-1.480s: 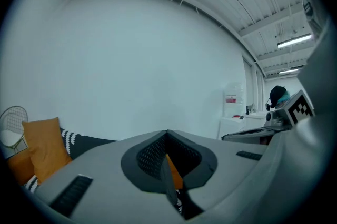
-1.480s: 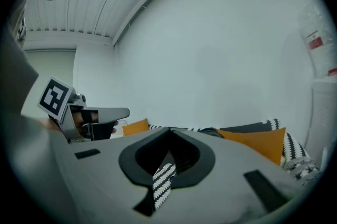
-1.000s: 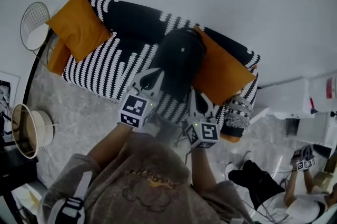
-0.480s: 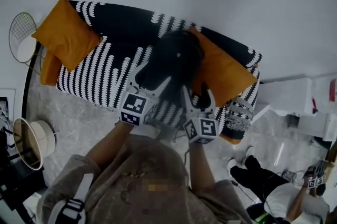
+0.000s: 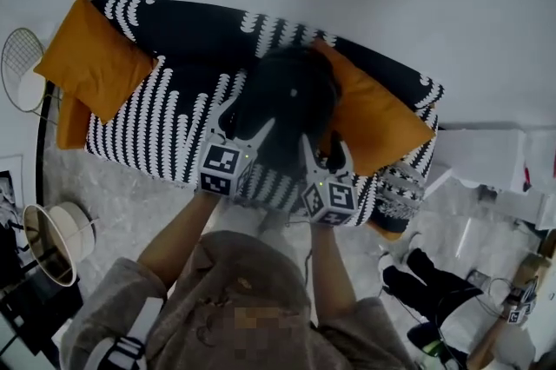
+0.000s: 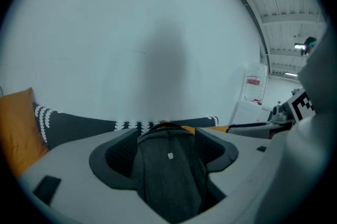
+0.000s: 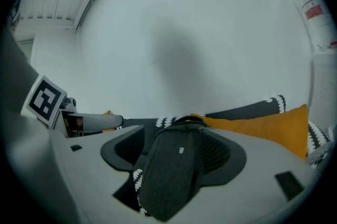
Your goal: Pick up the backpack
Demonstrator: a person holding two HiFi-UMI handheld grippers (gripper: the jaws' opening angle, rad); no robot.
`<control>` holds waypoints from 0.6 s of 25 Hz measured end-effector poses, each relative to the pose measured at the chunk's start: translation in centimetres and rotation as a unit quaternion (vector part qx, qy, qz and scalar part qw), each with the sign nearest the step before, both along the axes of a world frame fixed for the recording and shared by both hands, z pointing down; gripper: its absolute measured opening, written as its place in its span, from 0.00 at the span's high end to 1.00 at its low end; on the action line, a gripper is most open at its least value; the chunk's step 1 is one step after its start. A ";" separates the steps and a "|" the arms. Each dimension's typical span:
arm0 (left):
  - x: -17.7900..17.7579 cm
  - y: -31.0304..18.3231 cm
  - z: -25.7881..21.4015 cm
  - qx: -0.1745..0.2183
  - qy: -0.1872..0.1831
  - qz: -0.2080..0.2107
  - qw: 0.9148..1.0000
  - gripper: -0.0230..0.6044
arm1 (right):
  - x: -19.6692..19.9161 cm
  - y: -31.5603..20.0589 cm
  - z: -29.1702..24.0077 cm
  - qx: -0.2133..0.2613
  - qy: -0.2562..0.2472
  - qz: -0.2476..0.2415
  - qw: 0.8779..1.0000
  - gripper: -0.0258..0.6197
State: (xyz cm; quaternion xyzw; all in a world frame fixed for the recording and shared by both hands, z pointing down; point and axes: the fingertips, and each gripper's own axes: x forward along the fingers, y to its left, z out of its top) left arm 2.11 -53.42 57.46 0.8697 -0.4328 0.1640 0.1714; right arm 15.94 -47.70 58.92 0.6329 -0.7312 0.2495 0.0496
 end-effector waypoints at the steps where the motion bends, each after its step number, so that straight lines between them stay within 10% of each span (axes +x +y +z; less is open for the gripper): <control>1: 0.0 -0.6 1.2 -0.006 -0.005 -0.001 1.000 0.41 | 0.5 -0.5 1.3 -0.008 0.004 0.003 1.000 0.49; 15: 0.0 -6.9 20.1 -0.106 -0.054 -0.022 0.993 0.38 | 4.7 -5.6 16.2 -0.084 0.053 0.033 0.995 0.49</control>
